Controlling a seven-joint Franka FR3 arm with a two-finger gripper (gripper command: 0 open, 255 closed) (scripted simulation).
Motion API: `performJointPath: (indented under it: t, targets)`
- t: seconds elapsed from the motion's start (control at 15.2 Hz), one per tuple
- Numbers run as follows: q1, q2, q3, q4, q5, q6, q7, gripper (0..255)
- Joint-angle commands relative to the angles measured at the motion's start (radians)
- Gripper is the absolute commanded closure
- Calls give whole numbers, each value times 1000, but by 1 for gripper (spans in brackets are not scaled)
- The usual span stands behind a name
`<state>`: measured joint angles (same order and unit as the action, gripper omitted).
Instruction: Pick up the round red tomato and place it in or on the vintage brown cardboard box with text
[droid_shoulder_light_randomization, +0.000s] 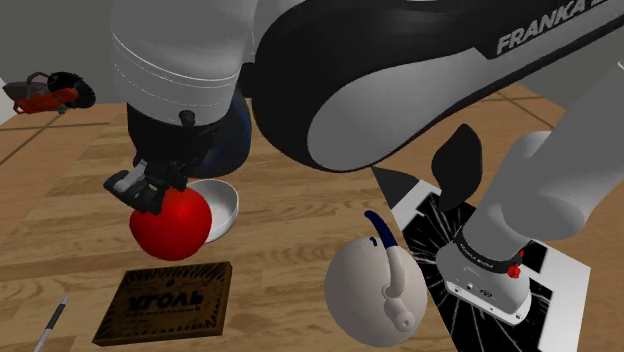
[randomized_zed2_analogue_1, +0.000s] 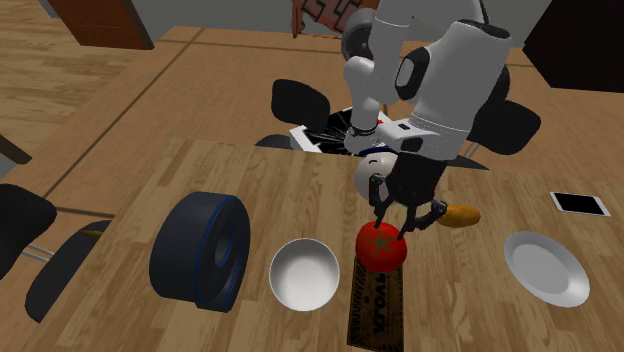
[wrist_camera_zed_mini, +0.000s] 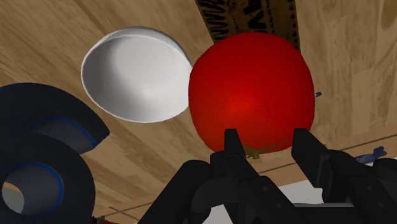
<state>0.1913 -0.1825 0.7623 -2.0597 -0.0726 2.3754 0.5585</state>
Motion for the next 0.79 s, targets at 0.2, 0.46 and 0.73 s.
performJointPath:
  t: [0.2,0.46,0.73]
  targets:
    - [5,256,122,253,-286,-115,227,255]
    - [16,266,108,209,-308,-67,251,255]
    - [20,281,103,170,-339,-23,280,255]
